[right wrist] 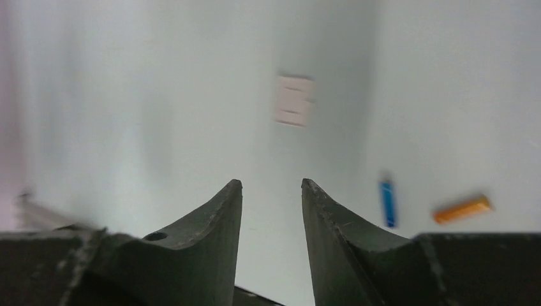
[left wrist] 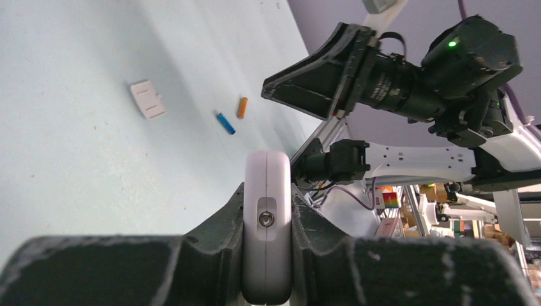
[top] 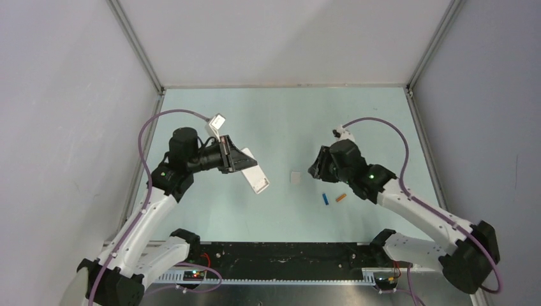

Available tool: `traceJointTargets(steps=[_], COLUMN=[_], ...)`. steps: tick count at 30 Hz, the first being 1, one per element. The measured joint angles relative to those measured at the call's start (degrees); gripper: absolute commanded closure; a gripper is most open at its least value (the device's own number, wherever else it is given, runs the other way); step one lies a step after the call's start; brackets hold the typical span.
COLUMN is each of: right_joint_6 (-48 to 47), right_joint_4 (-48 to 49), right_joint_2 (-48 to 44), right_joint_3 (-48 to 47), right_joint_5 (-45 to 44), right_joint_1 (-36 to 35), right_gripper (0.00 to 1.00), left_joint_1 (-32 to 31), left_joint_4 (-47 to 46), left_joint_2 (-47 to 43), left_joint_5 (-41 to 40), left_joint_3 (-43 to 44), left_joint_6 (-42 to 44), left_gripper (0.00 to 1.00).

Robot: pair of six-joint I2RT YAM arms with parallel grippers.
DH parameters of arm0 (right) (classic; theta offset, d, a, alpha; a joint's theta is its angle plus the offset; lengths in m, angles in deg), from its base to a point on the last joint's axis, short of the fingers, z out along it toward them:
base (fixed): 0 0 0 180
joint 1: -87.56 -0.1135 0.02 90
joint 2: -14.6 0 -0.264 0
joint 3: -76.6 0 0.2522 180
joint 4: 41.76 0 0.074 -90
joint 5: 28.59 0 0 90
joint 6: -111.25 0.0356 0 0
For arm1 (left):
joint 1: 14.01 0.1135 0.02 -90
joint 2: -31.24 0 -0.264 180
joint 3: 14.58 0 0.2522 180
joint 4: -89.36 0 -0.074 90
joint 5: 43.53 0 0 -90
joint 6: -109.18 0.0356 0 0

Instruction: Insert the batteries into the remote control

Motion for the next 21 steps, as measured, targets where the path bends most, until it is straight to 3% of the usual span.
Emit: traceJointTargets(steps=[4, 7, 18, 21], right_joint_6=[0.52, 0.61, 0.35, 0.17], right_joint_4=[-7.65, -10.91, -13.88, -13.81], right_joint_2=[6.99, 12.92, 26.27, 28.46], right_joint_3=[0.37, 0.50, 0.22, -0.20], right_joint_5=[-7.06, -9.49, -12.31, -11.93], right_joint_1=[-0.11, -0.37, -1.84, -1.92], right_gripper=[0.54, 0.59, 0.69, 0.76], left_joint_1=[0.00, 0.00, 0.09, 0.13], left_joint_4=[1.40, 1.90, 2.47, 2.58], left_joint_2=[0.81, 0.87, 2.54, 2.82], left_joint_5=[-0.94, -1.77, -2.91, -2.97], left_joint_3=[-0.68, -0.81, -0.96, -0.96], left_joint_6=[0.26, 0.76, 1.53, 1.62], left_gripper=[1.00, 1.00, 1.00, 1.00])
